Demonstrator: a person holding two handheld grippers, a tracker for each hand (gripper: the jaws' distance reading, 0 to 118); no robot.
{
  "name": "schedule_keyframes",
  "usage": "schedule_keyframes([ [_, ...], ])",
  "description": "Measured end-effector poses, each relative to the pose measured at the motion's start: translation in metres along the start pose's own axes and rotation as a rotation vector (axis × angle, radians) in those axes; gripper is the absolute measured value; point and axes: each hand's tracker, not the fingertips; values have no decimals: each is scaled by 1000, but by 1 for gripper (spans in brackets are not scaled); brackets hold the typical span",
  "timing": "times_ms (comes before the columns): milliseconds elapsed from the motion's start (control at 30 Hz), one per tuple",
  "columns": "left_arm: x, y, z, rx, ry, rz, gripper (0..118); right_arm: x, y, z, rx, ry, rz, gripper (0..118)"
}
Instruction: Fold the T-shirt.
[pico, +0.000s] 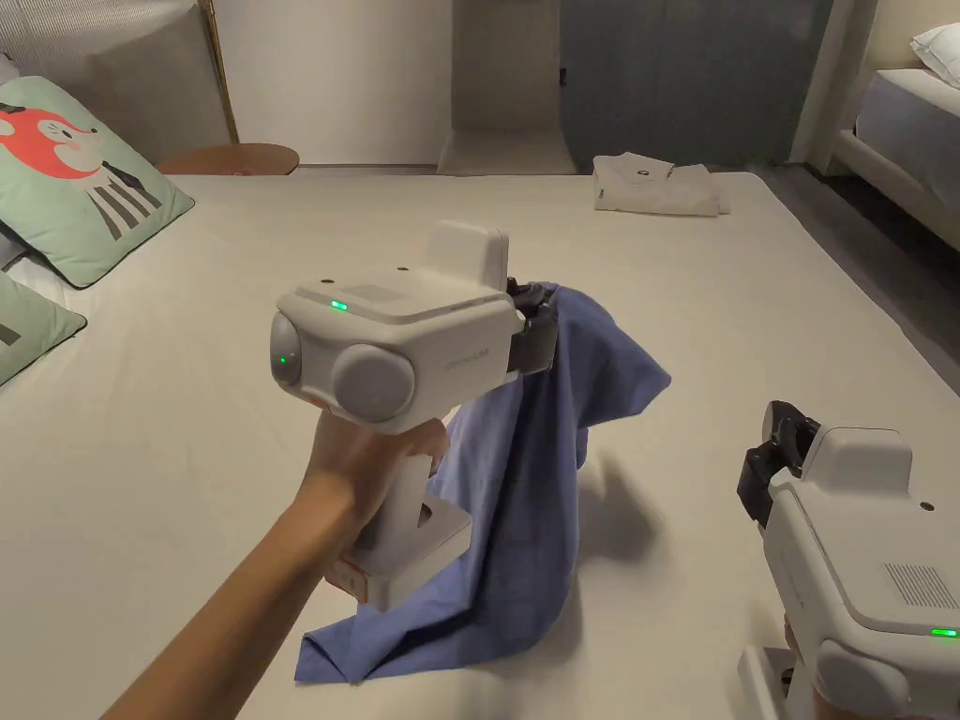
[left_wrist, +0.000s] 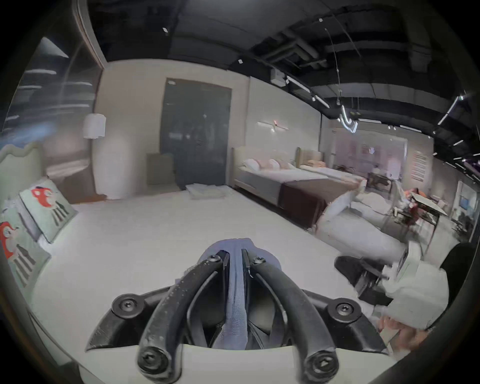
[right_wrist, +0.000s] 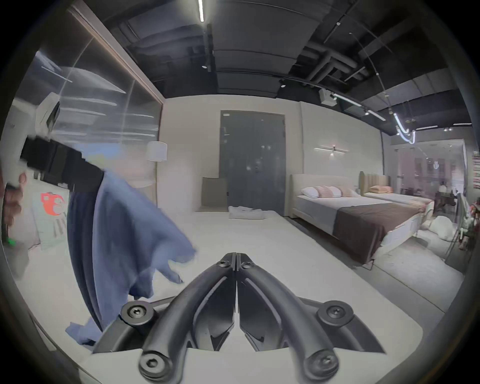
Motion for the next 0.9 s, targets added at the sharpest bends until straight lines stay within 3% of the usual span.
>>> schedule_keyframes([
  [167, 8, -75, -45, -202, -41, 35, 5, 23, -10, 6, -31, -52, -19, 0],
  [300, 0, -135, -73, -375, -9, 96, 5, 27, -14, 10, -48, -61, -21, 0],
  [433, -5, -189, -94, -534, 54, 61, 5, 24, -16, 10, -58, -54, -19, 0],
  [567, -7, -196, -95, -491, 73, 75, 6, 18, -16, 11, -60, -40, -10, 0],
  [633, -4, -189, -91, -493, 82, 72, 16, 14, -15, 11, -59, -32, -6, 0],
  [667, -3, -184, -87, -479, 86, 69, 30, 12, -14, 11, -59, -28, -5, 0],
  [700, -4, -179, -82, -452, 91, 79, 60, 9, -11, 13, -57, -24, -4, 0],
  [767, -2, -167, -71, -384, 128, 87, 104, 4, -8, 16, -48, -17, -6, 0],
  [800, -3, -162, -65, -354, 144, 89, 110, 2, -6, 17, -43, -14, -7, 0],
  [900, -8, -140, -35, -214, 159, 77, 108, -8, 6, 25, -27, 0, -5, 0],
])
